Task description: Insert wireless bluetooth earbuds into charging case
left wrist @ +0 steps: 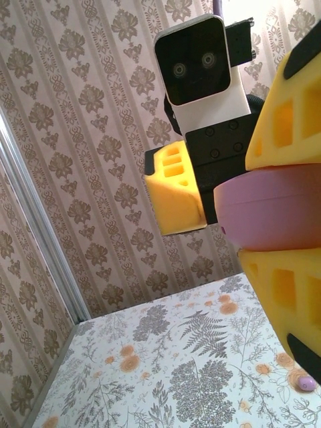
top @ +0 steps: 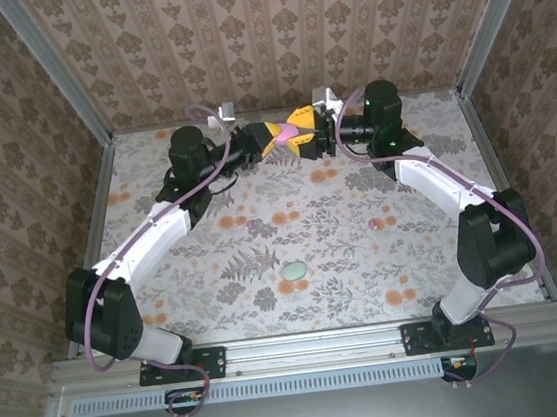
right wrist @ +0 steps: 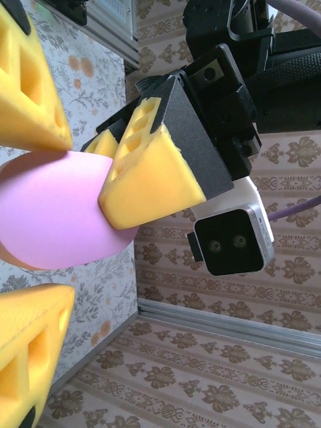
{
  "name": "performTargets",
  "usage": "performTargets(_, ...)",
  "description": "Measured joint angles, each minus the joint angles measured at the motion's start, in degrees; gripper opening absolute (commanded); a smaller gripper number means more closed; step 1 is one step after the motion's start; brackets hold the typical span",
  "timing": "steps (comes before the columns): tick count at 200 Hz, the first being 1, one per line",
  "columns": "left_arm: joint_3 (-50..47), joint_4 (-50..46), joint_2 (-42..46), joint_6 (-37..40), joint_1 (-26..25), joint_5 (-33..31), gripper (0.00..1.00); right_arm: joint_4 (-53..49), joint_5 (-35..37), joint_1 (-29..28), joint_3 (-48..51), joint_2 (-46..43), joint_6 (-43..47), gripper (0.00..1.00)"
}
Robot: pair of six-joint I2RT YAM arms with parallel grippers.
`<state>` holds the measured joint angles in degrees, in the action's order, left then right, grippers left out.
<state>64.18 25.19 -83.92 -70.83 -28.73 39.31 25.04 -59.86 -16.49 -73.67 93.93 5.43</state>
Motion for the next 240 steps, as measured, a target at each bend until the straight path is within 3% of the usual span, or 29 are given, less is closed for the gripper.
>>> performTargets(49, 0.0, 0.2, 0.0, -0.1, 0.0, 0.2, 0.07, -1.5, 0.0, -0.3, -0.3, 0.3, 0.8, 0.58)
performTargets(90, 0.0, 0.2, 0.0, -0.1, 0.4, 0.2, 0.11, -3.2, 0.2, -0.5, -0.9, 0.3, 1.8, 0.46)
performTargets(104, 0.0, 0.2, 0.0, -0.1, 0.7, 0.2, 0.19, -3.4, 0.4, -0.5, -1.0, 0.3, 1.7, 0.42)
performTargets(124, 0.0, 0.2, 0.0, 0.7, 0.8, 0.3, 0.46, -3.4, 0.5, -0.5, -1.0, 0.3, 0.9, 0.4)
performTargets(140, 0.0, -0.2, 0.1, 2.8, 1.0, 0.1, 0.6, -3.9, 0.6, -0.6, -1.4, 0.3, -1.0, 0.4)
performTargets(161, -0.1, -2.8, 1.5, 9.8, 1.9, -0.4, 0.64, -5.3, 0.1, -0.2, -2.7, 0.3, -4.4, 0.39)
performTargets(194, -4.2, -2.6, 7.8, 27.4, 4.6, -0.2, 0.67, -6.4, -3.1, 0.9, -4.5, 0.3, -10.1, 0.39)
performTargets(240, -8.9, 0.7, 10.9, 50.5, 5.2, 8.1, 0.66, -9.7, -8.0, 1.4, -5.2, 0.3, -12.7, 0.4)
